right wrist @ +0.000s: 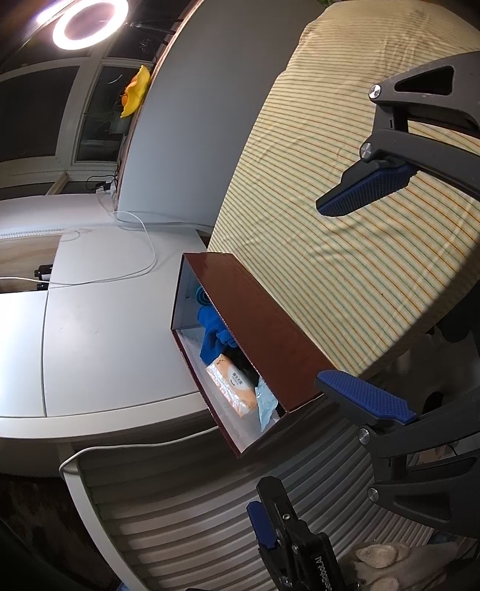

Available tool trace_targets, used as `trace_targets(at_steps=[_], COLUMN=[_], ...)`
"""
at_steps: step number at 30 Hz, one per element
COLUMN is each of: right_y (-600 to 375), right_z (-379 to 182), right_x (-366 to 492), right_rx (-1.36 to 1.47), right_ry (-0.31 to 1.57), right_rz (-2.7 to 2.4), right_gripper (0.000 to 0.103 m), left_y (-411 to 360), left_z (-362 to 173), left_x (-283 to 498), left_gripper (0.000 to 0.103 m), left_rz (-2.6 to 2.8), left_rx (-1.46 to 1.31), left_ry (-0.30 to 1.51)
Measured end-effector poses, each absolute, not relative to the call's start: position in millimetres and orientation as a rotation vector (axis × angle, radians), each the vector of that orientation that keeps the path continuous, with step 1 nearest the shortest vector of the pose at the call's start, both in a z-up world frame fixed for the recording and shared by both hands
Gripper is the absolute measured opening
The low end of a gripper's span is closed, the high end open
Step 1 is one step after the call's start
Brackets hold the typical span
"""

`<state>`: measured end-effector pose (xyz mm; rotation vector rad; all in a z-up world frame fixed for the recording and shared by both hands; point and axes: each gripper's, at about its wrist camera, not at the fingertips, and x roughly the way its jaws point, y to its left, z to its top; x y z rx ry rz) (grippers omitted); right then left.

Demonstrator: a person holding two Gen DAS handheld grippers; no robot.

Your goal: Organize soft objects

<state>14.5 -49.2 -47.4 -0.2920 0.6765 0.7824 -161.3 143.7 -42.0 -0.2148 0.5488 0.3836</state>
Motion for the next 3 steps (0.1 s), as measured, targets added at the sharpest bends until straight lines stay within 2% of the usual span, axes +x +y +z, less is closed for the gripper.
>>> trace_targets(at_steps=[3], right_y=[-51.0], right_z=[-49.1], right_x=[16.8], right_rx=[-0.287], right_ry=[0.684], right_rz=[0.779], right_gripper=[0.082], left_y=[142.3], left_z=[-41.9], left_x=[-160.1], left_gripper=[0.083], left_rz=[0.388], left_rx=[-0.208], left_ry=[0.549])
